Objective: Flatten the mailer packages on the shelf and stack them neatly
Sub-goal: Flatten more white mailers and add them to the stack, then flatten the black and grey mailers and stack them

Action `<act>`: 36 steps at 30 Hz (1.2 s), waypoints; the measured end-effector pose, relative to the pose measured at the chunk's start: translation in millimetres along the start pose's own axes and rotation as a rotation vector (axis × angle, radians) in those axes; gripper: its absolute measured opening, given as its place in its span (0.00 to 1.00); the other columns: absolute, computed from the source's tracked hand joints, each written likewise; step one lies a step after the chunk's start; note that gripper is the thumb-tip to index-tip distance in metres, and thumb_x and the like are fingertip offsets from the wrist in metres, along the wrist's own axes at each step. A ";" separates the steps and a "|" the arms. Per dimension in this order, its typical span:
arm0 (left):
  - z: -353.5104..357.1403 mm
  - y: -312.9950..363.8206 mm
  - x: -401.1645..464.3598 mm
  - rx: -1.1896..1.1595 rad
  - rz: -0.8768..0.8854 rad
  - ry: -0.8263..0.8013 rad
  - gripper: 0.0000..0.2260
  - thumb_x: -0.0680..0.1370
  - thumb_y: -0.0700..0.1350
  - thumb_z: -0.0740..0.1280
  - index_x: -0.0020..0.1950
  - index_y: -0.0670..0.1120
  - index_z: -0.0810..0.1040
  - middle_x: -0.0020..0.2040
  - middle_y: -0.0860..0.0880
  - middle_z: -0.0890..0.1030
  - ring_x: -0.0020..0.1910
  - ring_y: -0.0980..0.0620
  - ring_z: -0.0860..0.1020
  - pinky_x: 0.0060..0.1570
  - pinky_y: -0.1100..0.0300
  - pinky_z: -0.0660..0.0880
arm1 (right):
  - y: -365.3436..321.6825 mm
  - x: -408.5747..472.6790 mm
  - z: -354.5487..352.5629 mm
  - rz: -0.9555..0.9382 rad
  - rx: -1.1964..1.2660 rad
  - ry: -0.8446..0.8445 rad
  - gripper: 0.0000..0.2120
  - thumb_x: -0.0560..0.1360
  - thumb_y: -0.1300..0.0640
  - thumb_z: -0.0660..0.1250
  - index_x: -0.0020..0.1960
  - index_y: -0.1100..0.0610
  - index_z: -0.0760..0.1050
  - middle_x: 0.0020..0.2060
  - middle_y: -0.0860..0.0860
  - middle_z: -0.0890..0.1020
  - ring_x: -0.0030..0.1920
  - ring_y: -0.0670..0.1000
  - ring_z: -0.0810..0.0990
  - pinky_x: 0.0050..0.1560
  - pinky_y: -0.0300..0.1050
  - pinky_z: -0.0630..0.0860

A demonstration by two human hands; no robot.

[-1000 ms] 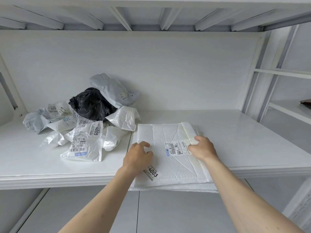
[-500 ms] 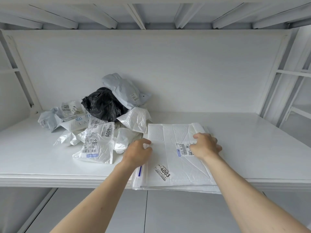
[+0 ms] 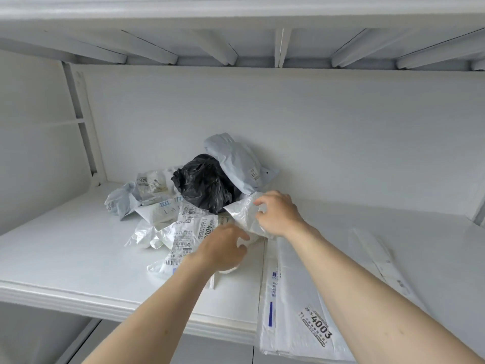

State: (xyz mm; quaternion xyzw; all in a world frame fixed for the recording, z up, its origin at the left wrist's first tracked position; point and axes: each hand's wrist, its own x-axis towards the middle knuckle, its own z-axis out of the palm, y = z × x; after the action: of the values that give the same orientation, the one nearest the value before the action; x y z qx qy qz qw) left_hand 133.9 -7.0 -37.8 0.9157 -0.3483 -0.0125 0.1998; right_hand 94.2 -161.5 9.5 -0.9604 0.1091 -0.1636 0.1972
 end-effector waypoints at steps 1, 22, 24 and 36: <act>-1.9 -8.5 3.4 -0.017 -0.008 0.002 0.15 0.79 0.46 0.62 0.66 0.52 0.77 0.70 0.52 0.72 0.68 0.51 0.70 0.67 0.58 0.66 | -3.7 11.7 6.6 -0.003 -0.050 -0.011 0.18 0.78 0.54 0.61 0.68 0.49 0.73 0.72 0.49 0.67 0.71 0.56 0.62 0.67 0.48 0.62; -35.2 -36.1 12.5 -0.374 -0.065 0.088 0.18 0.83 0.48 0.57 0.72 0.53 0.70 0.69 0.53 0.74 0.67 0.52 0.72 0.63 0.59 0.68 | -23.6 55.8 -8.9 -0.140 -0.227 0.358 0.25 0.79 0.58 0.56 0.73 0.68 0.60 0.75 0.56 0.57 0.70 0.59 0.65 0.65 0.54 0.66; -41.9 -18.3 11.3 -0.542 -0.073 0.170 0.18 0.83 0.46 0.56 0.73 0.51 0.69 0.71 0.53 0.72 0.69 0.52 0.71 0.67 0.56 0.67 | -13.8 34.5 -23.7 -0.233 -0.257 0.428 0.23 0.77 0.61 0.58 0.70 0.68 0.64 0.74 0.57 0.60 0.66 0.60 0.69 0.62 0.52 0.68; -26.0 96.8 -23.1 -0.172 -0.068 0.425 0.39 0.70 0.55 0.75 0.76 0.60 0.58 0.75 0.54 0.62 0.77 0.50 0.56 0.67 0.44 0.59 | 63.5 -116.4 -105.8 -0.125 0.355 0.836 0.10 0.73 0.61 0.62 0.42 0.59 0.81 0.43 0.49 0.81 0.42 0.46 0.78 0.47 0.42 0.76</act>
State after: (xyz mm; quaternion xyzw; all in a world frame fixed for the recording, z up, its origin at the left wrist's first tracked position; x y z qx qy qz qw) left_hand 59.4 -48.5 19.7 0.8886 -0.2651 0.1441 0.3455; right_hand -60.3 -222.9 43.5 -0.7682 0.0915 -0.5647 0.2876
